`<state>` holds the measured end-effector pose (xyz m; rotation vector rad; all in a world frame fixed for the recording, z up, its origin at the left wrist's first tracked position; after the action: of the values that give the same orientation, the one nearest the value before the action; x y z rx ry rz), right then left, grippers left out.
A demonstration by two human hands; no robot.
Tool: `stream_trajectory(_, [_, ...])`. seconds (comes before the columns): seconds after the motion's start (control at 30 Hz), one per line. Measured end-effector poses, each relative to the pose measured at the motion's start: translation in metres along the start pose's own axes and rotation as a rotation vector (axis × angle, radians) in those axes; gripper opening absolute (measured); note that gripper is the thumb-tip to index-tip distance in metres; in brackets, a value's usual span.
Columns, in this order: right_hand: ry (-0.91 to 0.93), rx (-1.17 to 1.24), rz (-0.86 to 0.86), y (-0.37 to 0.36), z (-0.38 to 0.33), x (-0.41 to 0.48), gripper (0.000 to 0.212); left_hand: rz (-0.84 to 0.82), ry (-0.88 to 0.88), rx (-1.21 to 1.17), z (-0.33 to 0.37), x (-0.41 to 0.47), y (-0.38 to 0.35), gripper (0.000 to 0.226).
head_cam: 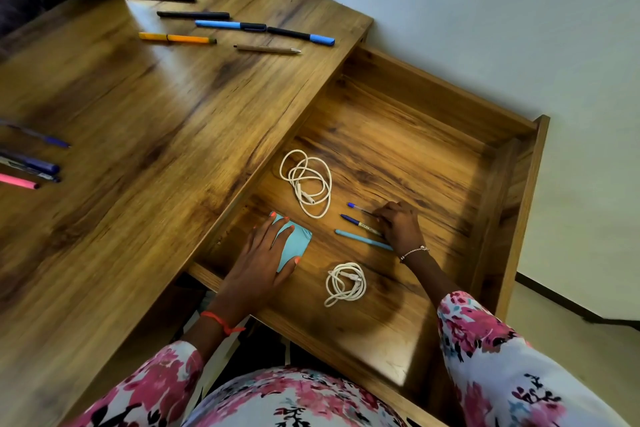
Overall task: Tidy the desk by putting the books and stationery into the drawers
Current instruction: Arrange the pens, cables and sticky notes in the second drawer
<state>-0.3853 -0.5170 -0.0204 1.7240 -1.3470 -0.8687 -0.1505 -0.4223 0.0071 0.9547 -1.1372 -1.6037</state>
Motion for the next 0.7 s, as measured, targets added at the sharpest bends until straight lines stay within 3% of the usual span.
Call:
stream_trajectory(0.23, [0.045,0.132,0.031,0.001,0.001,-0.016,0.018,0.006,0.005,0.016,0.000,-0.001,0.001,0.076])
stream_trajectory(0.7, [0.043,-0.024,0.031,-0.012,-0.006,-0.046,0.018,-0.010,-0.010,-0.021,0.002,-0.002,0.002,0.089])
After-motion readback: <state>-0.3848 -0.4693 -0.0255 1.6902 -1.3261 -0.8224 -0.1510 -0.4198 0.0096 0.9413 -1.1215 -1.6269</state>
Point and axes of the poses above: each hand's wrist, its own x-axis towards the middle knuckle, its own y-axis out of the back of the hand, z = x × y, the point moved 8 cm from there along x, towards the middle knuckle, and after that the axes turned 8 degrees about x, right-handed, at the moved point
